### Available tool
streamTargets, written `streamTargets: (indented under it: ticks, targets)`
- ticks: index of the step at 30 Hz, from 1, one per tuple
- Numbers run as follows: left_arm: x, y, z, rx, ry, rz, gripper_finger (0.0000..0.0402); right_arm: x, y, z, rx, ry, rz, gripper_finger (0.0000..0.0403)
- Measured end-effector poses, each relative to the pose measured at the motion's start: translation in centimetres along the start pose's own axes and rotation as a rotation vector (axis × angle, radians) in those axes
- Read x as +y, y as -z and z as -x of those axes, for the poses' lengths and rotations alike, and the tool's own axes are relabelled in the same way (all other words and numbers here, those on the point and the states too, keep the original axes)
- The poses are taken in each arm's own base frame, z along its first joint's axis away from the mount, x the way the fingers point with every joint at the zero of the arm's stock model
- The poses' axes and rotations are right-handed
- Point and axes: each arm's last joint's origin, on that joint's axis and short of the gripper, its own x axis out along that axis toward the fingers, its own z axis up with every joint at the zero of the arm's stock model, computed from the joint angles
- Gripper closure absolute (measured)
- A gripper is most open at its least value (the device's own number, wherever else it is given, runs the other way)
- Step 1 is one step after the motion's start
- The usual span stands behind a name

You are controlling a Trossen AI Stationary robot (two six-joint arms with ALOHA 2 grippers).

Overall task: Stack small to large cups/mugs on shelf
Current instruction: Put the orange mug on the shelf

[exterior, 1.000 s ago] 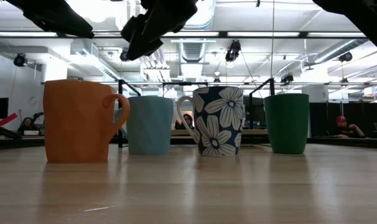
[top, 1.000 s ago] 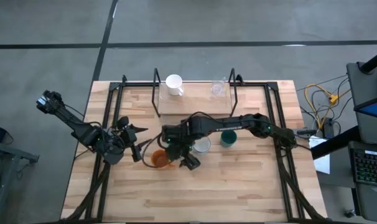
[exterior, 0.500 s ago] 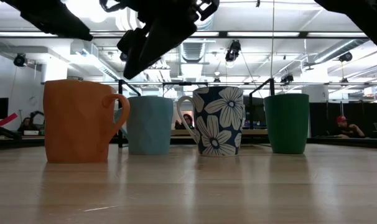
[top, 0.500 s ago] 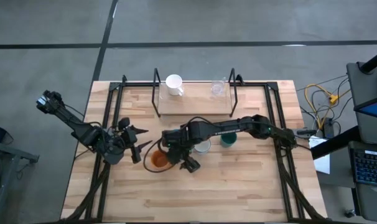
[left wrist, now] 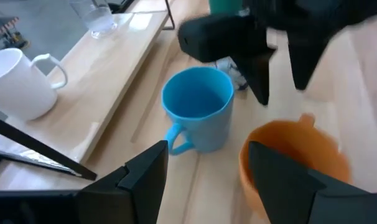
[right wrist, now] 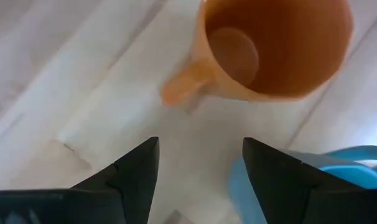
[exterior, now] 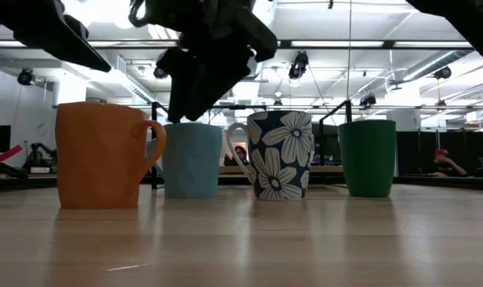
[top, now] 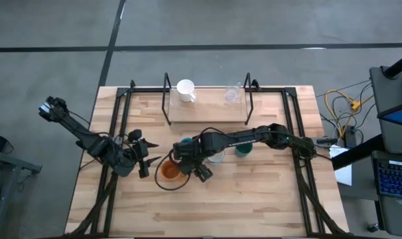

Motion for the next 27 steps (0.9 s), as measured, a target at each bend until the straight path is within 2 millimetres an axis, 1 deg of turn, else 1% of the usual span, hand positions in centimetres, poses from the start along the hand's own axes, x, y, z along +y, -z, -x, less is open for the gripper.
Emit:
streamTargets:
  ticks: [3, 10, 17, 21, 27]
  targets:
    - [-0.01, 0.01, -0.02, -0.002, -0.002, -0.048, 0.0194, -0.15, 0.12, -0.05, 0.013, 0.019, 0.03, 0.0177]
    - [-0.14, 0.14, -0.25, 0.003, -0.017, -0.064, 0.0194, -0.31, -0.03, -0.06, 0.008, 0.05, 0.098, 0.0177]
    - [-0.16, 0.2, -0.3, 0.005, -0.018, -0.068, 0.0194, -0.66, -0.37, -0.07, -0.01, 0.114, 0.098, 0.0177]
    - [-0.16, 0.26, -0.32, 0.007, -0.019, -0.069, 0.0194, -0.43, -0.49, -0.1, -0.002, 0.124, 0.074, 0.0177]
    - [-0.16, 0.35, -0.36, 0.008, -0.02, -0.071, 0.0194, 0.24, -0.81, -0.19, 0.038, 0.17, 0.103, 0.0177]
